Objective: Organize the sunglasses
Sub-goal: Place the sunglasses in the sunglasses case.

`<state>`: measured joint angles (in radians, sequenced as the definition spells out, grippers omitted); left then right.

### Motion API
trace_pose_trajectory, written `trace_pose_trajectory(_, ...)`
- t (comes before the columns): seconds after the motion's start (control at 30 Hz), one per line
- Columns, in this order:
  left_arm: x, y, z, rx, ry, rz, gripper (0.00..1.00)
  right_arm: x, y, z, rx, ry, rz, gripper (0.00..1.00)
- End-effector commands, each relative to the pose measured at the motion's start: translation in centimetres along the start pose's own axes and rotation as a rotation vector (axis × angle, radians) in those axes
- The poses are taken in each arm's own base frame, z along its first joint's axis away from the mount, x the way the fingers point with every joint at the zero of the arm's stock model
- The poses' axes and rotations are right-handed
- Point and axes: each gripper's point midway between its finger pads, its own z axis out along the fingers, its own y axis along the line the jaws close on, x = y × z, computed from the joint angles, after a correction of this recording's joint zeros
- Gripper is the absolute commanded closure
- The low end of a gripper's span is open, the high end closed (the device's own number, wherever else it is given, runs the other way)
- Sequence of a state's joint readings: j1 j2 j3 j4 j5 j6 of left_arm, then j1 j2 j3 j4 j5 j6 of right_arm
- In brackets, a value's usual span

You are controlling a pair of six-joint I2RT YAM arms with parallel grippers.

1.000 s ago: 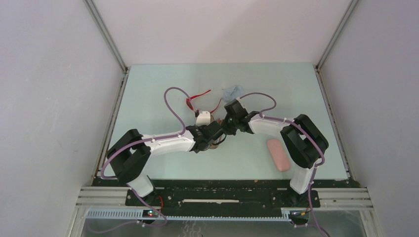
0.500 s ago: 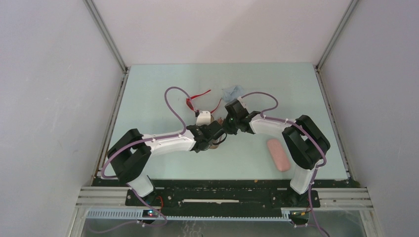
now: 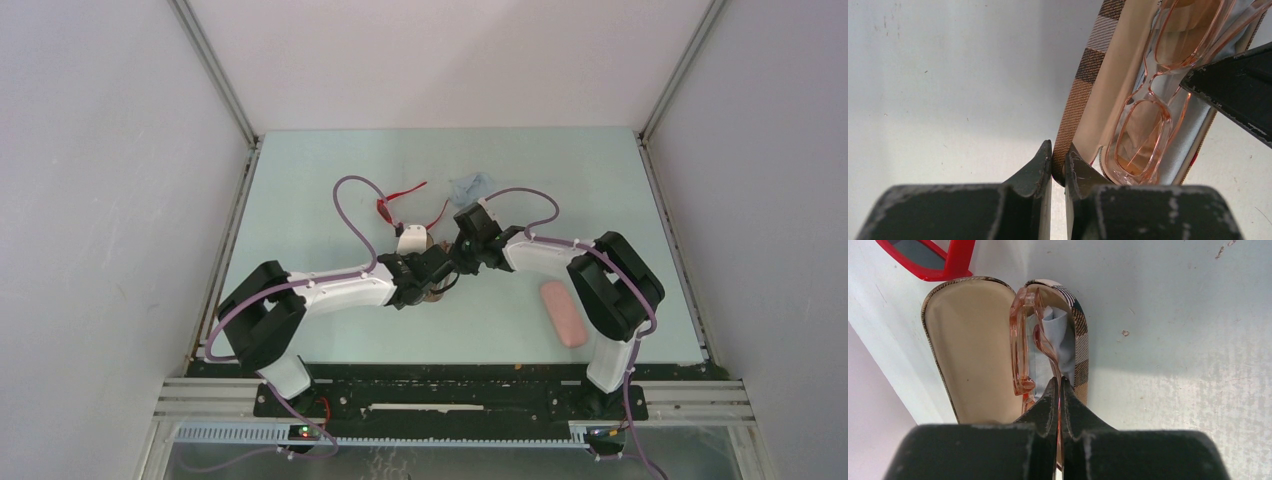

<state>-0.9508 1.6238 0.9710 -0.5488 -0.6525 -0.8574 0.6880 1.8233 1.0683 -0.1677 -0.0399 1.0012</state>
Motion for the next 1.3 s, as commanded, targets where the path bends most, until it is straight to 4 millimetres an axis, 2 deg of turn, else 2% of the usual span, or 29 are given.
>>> trace_pose_trajectory(0.0, -1.8, -0.6, -0.5, -0.013, -0.045, -0.036, 1.00, 0.4, -0.7, 0.0, 0.028, 0.009, -0.009, 0.91)
trace_pose_trajectory(0.3, -1.8, -0.5, -0.5, -0.015, -0.046, -0.038, 1.00, -0.4, -0.3, -1.3, 0.026, -0.028, -0.016, 0.79)
trace_pose_trajectory(0.73, -1.6, -0.2, -0.4, -0.031, -0.041, -0.037, 1.00, -0.8, 0.0, -3.0, 0.026, -0.053, -0.039, 0.78)
trace_pose_trajectory(0.9, -1.8, -0.1, -0.6, -0.029, -0.045, -0.033, 1.00, -1.5, 0.5, -5.1, -0.045, -0.091, -0.071, 0.76)
trace_pose_trajectory(1.07, -2.2, -0.9, -1.0, 0.016, -0.041, -0.019, 1.00, -2.8, -0.8, -7.0, -0.084, -0.153, -0.071, 0.67)
trace_pose_trajectory(1.17, -2.4, -1.3, -1.3, 0.038, -0.040, -0.022, 0.98, -2.8, -1.8, -6.9, -0.107, -0.127, -0.050, 0.67)
trace_pose_trajectory(1.27, -2.5, -1.6, -1.4, 0.052, -0.036, -0.021, 0.92, -2.5, -1.6, -6.5, -0.175, -0.088, -0.039, 0.66)
